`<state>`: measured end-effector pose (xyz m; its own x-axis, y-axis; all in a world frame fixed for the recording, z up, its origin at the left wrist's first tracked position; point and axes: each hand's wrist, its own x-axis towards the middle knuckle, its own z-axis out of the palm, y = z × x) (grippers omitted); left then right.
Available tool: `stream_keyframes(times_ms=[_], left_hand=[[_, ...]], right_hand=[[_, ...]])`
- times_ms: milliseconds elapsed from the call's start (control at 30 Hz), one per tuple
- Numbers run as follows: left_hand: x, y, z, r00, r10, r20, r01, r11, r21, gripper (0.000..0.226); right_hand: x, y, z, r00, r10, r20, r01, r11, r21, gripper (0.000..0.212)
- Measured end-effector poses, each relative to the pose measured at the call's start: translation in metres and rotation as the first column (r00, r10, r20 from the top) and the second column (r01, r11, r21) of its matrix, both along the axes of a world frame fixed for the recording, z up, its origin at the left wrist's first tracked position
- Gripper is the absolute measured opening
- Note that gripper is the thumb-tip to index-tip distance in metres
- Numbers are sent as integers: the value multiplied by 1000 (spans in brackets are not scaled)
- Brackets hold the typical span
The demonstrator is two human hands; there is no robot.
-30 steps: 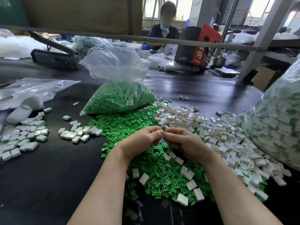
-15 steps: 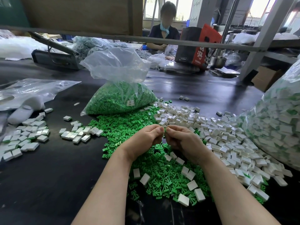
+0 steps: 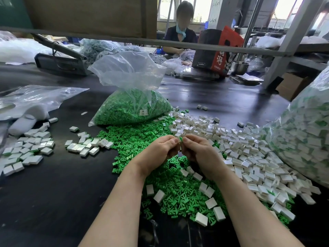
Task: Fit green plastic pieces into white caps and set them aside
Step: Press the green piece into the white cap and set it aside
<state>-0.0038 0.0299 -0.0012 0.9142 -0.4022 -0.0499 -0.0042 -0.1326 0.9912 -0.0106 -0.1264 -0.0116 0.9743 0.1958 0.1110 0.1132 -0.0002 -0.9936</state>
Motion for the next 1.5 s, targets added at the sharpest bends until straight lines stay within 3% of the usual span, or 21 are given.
stream_keyframes(times_ms=[233,800,967,1133,1500], left_hand=[[2,1,-1,1000,11,18,-11,1000,29,31],[0,3,1,998,-58,22,58,998,-15,32],[1,5,3,995,-96,-1,96,995,10,32],[-1,7,6,989,-149,-1,149,988,37,38],[2,11,5,976,-217,-12,217,970,111,21]], right_hand=[[0,0,0,999,-43,-21,44,997,63,29],[0,-7,3,992,127,-18,-128,986,-111,28],[0,-13,2,965,249,-81,-252,967,-28,13],[0,-16,4,948,297,-117,-295,955,32,17],[-1,-17,5,936,330,-124,-330,944,19,20]])
